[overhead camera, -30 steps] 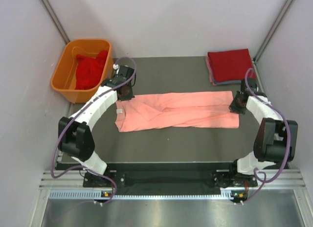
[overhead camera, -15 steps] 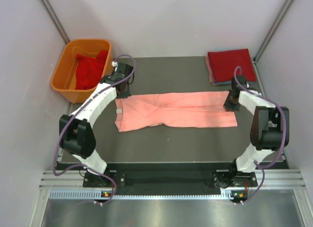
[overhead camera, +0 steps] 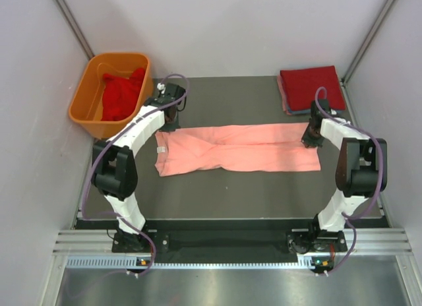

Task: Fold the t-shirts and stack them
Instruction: Fold the tshirt

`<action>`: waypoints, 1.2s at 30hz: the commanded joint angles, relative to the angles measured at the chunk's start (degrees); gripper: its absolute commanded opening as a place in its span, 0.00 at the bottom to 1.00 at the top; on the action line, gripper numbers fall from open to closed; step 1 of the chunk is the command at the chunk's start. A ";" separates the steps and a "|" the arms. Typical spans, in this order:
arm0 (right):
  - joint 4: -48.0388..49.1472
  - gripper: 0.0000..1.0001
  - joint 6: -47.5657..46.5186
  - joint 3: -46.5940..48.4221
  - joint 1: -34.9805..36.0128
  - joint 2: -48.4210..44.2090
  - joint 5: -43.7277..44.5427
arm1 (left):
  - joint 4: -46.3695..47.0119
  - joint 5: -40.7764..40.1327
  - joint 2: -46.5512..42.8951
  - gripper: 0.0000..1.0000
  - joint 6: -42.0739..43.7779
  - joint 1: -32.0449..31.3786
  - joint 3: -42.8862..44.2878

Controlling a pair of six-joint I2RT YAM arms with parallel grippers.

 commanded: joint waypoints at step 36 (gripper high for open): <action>3.19 0.20 4.58 -4.07 0.90 -6.68 2.90 | -1.01 -1.76 7.85 0.00 3.19 0.97 9.72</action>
